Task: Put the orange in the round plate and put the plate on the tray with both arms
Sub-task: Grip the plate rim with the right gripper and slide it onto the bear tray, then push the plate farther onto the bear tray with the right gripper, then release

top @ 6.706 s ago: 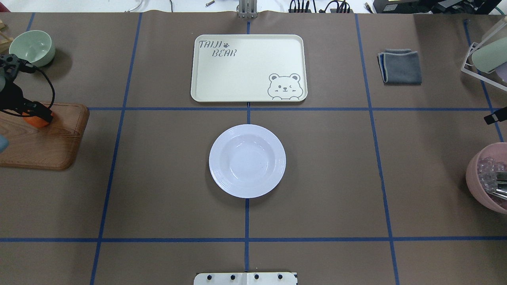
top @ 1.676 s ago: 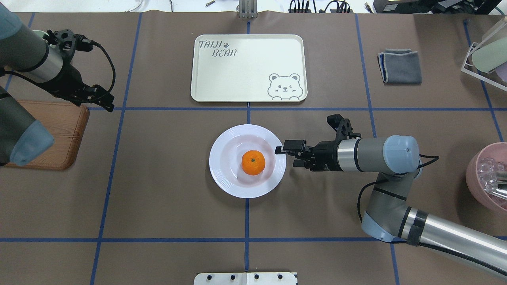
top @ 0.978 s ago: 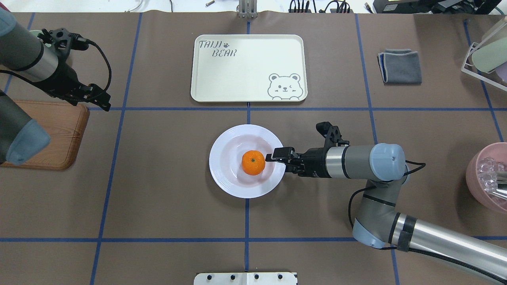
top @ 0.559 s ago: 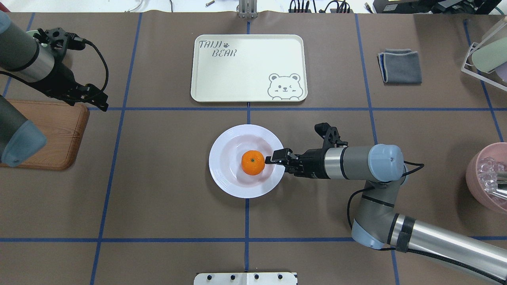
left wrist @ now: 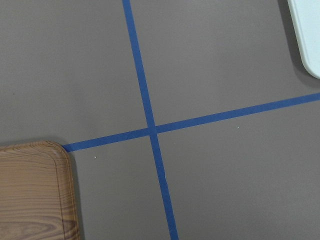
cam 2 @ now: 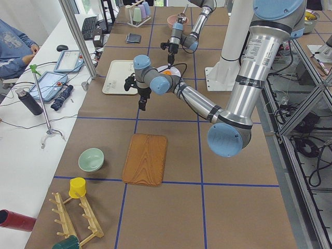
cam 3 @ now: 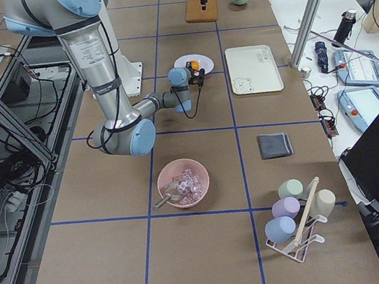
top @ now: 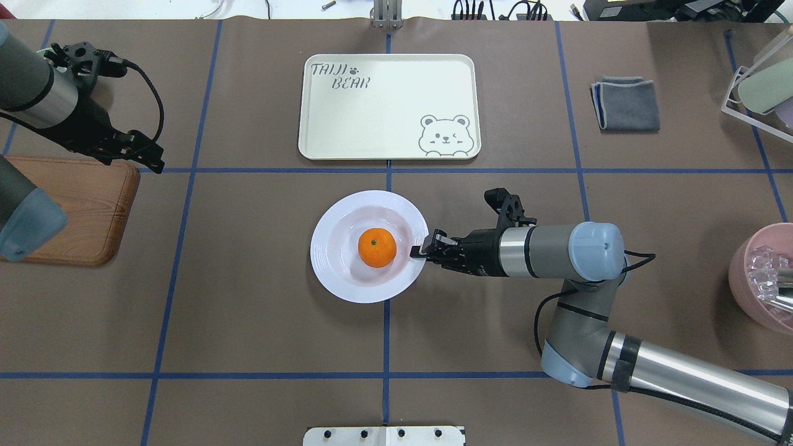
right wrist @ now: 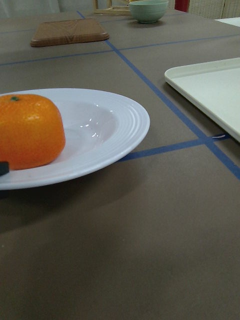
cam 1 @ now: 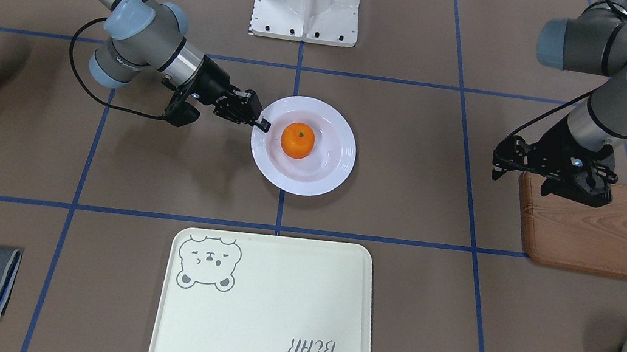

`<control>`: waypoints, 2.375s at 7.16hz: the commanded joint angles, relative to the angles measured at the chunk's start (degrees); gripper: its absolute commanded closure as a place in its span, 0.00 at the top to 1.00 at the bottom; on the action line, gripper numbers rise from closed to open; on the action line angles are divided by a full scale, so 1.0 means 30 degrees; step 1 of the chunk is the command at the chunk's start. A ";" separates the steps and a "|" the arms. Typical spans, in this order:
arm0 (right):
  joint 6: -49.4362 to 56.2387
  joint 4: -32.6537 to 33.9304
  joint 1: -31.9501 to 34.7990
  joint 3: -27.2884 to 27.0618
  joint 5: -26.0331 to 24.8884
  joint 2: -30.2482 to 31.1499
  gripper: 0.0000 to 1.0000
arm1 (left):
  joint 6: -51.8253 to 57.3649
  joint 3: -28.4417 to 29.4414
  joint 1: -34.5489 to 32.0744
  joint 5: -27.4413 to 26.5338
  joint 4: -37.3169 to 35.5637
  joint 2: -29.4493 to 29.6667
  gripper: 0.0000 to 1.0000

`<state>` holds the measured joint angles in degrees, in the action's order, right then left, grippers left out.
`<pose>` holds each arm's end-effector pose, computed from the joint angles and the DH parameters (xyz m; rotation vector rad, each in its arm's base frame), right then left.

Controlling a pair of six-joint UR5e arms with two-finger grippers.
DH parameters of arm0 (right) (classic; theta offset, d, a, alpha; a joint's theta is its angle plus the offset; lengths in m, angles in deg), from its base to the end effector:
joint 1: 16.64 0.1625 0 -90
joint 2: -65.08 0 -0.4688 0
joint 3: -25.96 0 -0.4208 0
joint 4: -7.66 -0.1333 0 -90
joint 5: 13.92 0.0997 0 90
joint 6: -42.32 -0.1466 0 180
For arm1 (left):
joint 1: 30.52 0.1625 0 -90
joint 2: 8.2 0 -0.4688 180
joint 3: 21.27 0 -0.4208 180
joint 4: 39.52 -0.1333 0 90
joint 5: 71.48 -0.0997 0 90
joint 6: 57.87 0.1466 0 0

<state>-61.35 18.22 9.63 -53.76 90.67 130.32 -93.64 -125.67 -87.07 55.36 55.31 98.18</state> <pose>-0.6196 -0.4133 0.3738 -0.0149 -1.6468 0.3248 0.3166 -0.5616 0.4343 0.1403 0.8519 0.1618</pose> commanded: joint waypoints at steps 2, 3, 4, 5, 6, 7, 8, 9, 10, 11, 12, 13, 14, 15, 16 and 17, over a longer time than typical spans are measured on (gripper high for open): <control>-0.0771 -0.0178 0.1143 -0.0612 -0.0001 -0.0650 0.00 | 0.0029 0.0086 -0.0017 -0.0005 0.0000 -0.0012 0.98; -0.1387 -0.1166 0.1525 -0.0613 -0.0030 -0.0624 0.00 | 0.0029 0.0056 -0.0075 -0.0005 0.0000 -0.0012 0.98; -0.2118 -0.1814 0.2051 -0.0468 -0.0378 -0.0536 0.00 | 0.0029 0.0085 -0.0308 -0.0005 0.0000 0.0017 0.98; -0.2967 -0.1907 0.2143 -0.0438 -0.1803 -0.0564 0.00 | 0.0029 0.0114 -0.0571 0.0024 -0.0058 -0.0012 0.98; -0.4106 -0.1908 0.2115 -0.0322 -0.3586 -0.0623 0.00 | 0.0638 0.0173 -0.1154 -0.0004 -0.0203 -0.0012 0.98; -0.5684 -0.1908 0.2027 -0.0175 -0.5722 -0.0623 0.00 | 0.2442 0.0579 -0.2146 -0.0005 -0.0263 -0.0360 0.98; -0.6251 -0.1879 0.1911 0.0667 -0.7338 -0.1145 0.00 | 0.4955 0.1222 -0.3461 -0.0005 -0.0292 -0.0682 0.98; -0.7301 -0.1850 0.1474 0.2474 -0.9385 -0.2311 0.00 | 0.7329 0.2098 -0.4779 -0.0005 -0.0496 -0.0686 0.98; -0.8181 -0.1675 0.1412 0.4232 -1.0826 -0.3773 0.00 | 0.8397 0.2368 -0.5402 -0.0034 -0.0556 -0.0686 0.98; -0.8654 -0.0688 0.1353 0.5294 -1.2001 -0.4773 0.00 | 0.8408 0.2255 -0.5495 -0.0005 -0.0556 -0.0947 0.98; -0.9239 0.1469 0.1353 0.6204 -1.2680 -0.6002 0.00 | 0.8408 0.2195 -0.5496 -0.0005 -0.0556 -0.1065 0.98; -0.9477 0.2621 0.1353 0.6358 -1.3180 -0.6362 0.00 | 0.8408 0.2166 -0.5496 -0.0005 -0.0556 -0.1067 0.98; -0.9508 0.3010 0.1179 0.6997 -1.3562 -0.6453 0.00 | 0.8408 0.2165 -0.5583 -0.0005 -0.0527 -0.1067 0.98; -0.9538 0.3043 0.1119 0.7642 -1.3739 -0.6830 0.00 | 0.8408 0.2107 -0.5613 -0.0005 -0.0556 -0.1038 0.98; -0.9538 0.3043 0.1060 0.7706 -1.3741 -0.6834 0.05 | 0.8408 0.2020 -0.5642 -0.0005 -0.0556 -0.1037 0.98; -0.9567 0.3043 0.1060 0.7707 -1.3770 -0.6921 0.41 | 0.8408 0.1990 -0.5787 -0.0005 -0.0556 -0.1037 0.98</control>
<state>-89.95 27.24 12.90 -30.99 49.55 109.92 -68.42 -119.55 -104.07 55.34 53.65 95.06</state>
